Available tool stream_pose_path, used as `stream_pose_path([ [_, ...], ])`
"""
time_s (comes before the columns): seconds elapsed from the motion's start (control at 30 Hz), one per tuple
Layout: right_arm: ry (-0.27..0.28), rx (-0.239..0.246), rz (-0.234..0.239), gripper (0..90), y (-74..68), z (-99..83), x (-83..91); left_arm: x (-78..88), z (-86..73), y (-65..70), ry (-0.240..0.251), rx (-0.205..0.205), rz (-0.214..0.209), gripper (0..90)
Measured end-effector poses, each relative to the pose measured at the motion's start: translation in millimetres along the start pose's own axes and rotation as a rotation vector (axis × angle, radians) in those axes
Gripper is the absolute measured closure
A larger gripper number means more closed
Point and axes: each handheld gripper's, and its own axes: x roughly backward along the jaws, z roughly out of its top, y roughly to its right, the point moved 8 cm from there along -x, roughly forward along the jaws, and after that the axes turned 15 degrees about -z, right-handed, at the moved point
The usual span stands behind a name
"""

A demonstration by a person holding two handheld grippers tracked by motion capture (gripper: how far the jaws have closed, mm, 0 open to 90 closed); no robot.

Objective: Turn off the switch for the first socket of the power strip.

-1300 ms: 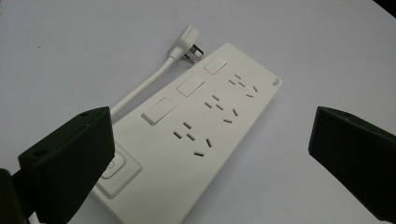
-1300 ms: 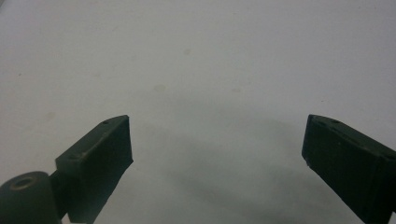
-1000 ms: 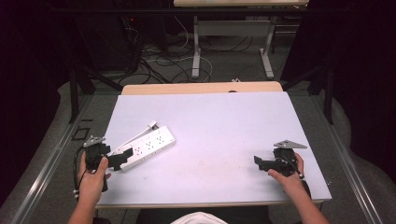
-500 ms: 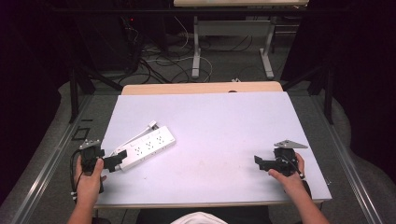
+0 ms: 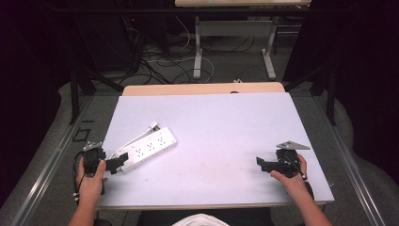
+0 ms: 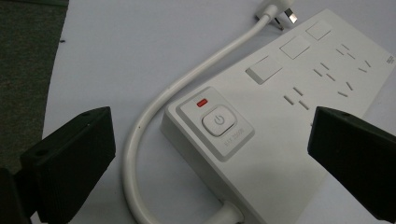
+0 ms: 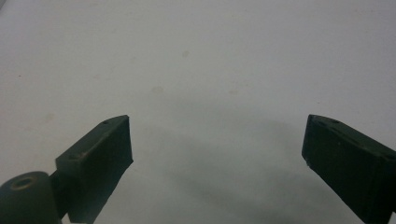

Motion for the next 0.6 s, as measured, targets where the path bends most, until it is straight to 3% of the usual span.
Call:
stream_pose_path([
  [0.53,-0.004,0.002,0.000,7.7,1.2,-1.1,-1.1,-5.7,-1.6,5.4,-0.037,-0.019,-0.009,0.6],
  [0.6,-0.004,0.002,-0.003,7.7,1.4,-1.1,-1.7,-7.2,-0.9,4.8,-0.024,-0.027,-0.004,0.6],
])
